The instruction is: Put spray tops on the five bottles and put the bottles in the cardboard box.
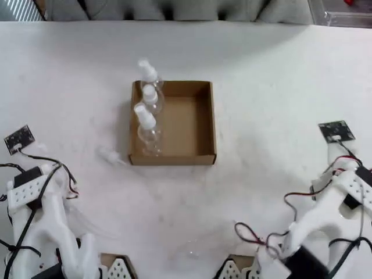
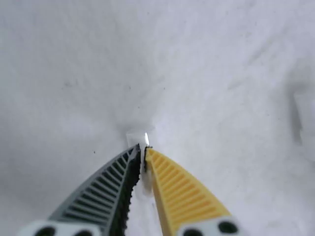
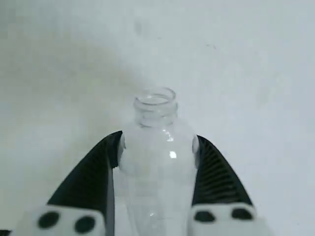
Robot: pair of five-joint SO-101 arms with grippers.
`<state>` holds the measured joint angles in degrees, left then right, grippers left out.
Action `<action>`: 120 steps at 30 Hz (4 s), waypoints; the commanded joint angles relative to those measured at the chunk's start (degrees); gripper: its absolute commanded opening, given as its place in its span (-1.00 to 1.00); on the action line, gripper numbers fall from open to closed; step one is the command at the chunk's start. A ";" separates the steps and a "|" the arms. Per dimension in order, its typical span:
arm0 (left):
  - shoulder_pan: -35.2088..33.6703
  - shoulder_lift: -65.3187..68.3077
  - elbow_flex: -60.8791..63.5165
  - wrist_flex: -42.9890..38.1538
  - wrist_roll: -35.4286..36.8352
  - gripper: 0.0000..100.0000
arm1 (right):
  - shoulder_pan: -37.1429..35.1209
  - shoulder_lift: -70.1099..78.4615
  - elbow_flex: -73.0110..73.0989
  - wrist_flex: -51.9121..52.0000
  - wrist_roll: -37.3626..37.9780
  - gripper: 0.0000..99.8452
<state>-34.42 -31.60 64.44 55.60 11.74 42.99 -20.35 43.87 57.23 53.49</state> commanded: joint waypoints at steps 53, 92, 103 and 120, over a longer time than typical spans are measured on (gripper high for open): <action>-0.22 0.04 1.14 -0.44 -0.62 -0.94 | 4.79 18.68 -11.16 -5.23 26.99 -0.58; 0.04 0.04 -0.35 -0.97 -0.44 -0.94 | 9.89 9.63 -12.48 -0.31 20.40 -0.96; -1.89 0.04 -19.34 23.65 -0.44 -0.94 | 9.10 7.43 -4.84 -5.23 20.31 -0.97; -8.57 0.48 -0.53 3.87 1.05 -0.55 | 9.19 7.52 -4.13 -7.08 20.40 -0.97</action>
<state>-42.33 -31.52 61.63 66.15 11.82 52.22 -10.86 40.26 50.81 74.24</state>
